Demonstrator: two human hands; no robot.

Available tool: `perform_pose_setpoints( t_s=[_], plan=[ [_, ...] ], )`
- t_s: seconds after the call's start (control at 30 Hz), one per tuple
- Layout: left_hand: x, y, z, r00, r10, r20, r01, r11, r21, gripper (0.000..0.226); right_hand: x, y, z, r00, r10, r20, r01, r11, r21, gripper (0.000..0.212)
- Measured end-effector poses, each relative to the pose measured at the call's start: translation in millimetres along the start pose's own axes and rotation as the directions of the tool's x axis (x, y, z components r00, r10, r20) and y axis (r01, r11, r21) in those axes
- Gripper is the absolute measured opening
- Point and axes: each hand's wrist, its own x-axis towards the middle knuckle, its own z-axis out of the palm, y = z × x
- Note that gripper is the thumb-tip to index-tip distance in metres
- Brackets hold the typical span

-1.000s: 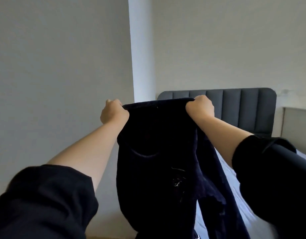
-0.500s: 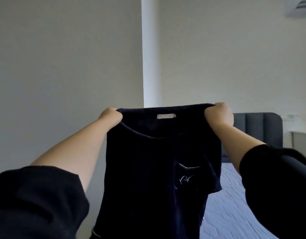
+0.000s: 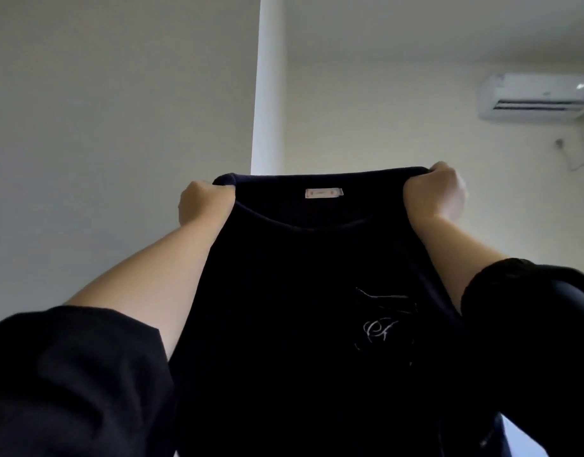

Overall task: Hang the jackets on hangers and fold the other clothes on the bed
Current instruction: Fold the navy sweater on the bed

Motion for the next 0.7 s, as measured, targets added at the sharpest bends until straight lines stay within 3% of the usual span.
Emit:
perform_pose_setpoints(
  t_s=[0.13,0.37,0.47,0.57,0.63,0.7],
  plan=[
    [-11.3,5.0,22.7,0.997,-0.061,0.054,0.065,0.995,-0.073,0.026,9.0,12.3,-9.1,1.0,-0.025,-0.009,0.024,0.997,-0.067,0.015],
    [-74.1,-104.8,87.0,0.914,-0.237,0.329,0.136,0.944,0.301,0.027,-64.6,132.2,35.6,0.966,0.043,0.256,0.052,0.934,-0.354,0.012],
    [-111.8,-155.9,120.0,0.876,-0.3,0.377,0.109,0.885,0.452,0.026,-102.5,189.7,57.6,0.904,0.11,0.412,0.139,0.837,-0.529,0.013],
    [-153.5,-209.6,144.5,0.797,-0.396,0.456,-0.03,0.728,0.685,0.021,-148.7,249.1,69.1,0.731,0.242,0.638,0.388,0.622,-0.681,0.026],
    [-181.6,-250.8,157.7,0.708,-0.493,0.507,-0.123,0.62,0.775,0.015,-186.7,287.4,74.0,0.543,0.43,0.722,0.441,0.586,-0.68,0.029],
    [-210.7,-292.9,170.2,0.57,-0.634,0.523,-0.037,0.616,0.787,0.015,-227.2,321.5,79.4,0.314,0.605,0.732,0.395,0.617,-0.68,0.024]
  ],
)
